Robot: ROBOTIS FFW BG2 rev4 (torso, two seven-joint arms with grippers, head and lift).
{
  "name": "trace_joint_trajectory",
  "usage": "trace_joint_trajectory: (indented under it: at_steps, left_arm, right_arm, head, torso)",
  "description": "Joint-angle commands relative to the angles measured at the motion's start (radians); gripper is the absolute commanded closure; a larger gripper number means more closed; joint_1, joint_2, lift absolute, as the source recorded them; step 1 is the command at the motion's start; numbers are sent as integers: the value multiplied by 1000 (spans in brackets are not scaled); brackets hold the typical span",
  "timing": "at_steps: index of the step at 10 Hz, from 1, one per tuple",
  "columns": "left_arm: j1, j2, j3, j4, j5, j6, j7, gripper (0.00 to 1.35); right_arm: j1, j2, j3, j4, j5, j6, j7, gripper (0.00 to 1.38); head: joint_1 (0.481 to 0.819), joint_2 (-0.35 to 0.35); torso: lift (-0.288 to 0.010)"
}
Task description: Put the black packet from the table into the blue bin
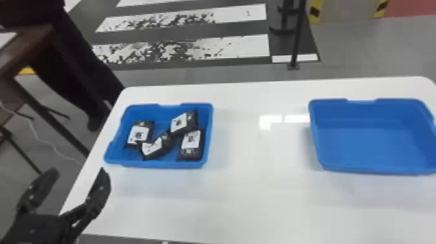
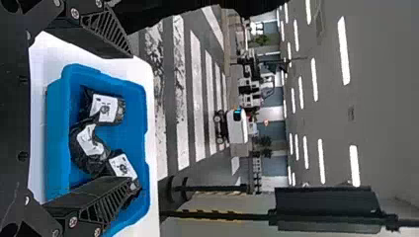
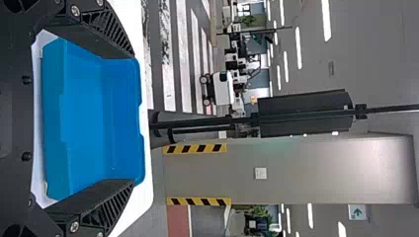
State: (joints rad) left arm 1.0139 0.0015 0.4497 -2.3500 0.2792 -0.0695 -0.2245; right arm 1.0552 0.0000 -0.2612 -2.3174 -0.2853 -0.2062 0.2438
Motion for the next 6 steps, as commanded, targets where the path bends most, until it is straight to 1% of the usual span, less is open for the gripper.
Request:
trace_joint_trajectory:
  at_steps: [1, 3, 5, 6]
  left_arm:
    - [27, -4, -15, 22, 24, -75, 24, 153]
    - [24, -4, -23, 27, 32, -93, 34, 153]
    - [24, -4, -49, 27, 52, -95, 34, 153]
    - [22, 0, -65, 32, 62, -97, 34, 153]
  right_arm:
    - [3, 1, 0, -1, 0, 0, 0, 116]
    - [5, 1, 0, -3, 0, 0, 0, 114]
    - [5, 1, 0, -6, 0, 0, 0, 114]
    - [3, 1, 0, -6, 0, 0, 0, 114]
  head:
    - [695, 162]
    - [695, 171]
    - [695, 167]
    - [695, 162]
  torso:
    - [-110]
    - [-110]
    - [-110]
    - [-110]
